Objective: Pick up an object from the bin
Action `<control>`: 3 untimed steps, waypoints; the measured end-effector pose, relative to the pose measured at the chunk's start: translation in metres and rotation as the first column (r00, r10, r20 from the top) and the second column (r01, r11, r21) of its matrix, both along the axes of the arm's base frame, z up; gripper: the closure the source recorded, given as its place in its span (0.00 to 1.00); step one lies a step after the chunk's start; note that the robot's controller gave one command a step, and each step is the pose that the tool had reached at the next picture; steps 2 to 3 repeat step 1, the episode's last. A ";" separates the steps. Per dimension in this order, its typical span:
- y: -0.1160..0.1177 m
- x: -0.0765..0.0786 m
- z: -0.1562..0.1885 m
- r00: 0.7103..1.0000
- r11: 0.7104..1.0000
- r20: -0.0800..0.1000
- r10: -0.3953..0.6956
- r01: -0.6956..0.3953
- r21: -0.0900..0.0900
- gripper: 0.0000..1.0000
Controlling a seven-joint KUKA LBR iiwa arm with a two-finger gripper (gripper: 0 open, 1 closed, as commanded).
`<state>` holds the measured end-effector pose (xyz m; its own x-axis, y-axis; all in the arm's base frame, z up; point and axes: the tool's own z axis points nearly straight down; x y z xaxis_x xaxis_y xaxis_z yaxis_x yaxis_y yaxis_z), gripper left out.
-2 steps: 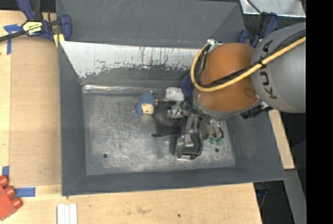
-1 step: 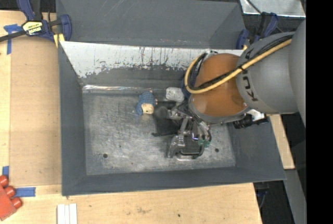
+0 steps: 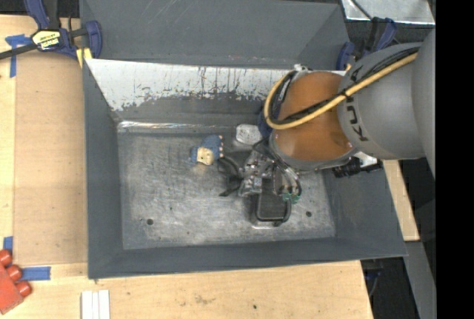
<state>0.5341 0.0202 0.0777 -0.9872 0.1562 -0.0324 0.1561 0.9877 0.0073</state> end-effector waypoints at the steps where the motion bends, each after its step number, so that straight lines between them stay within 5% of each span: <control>1: 0.004 0.002 0.154 0.997 0.998 -0.021 0.070 -0.070 -0.003 1.00; 3: 0.004 0.002 0.154 0.997 0.998 -0.021 0.070 -0.070 -0.003 1.00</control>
Offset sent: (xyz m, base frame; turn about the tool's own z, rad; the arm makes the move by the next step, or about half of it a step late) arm -0.0009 0.0050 0.1483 -0.0708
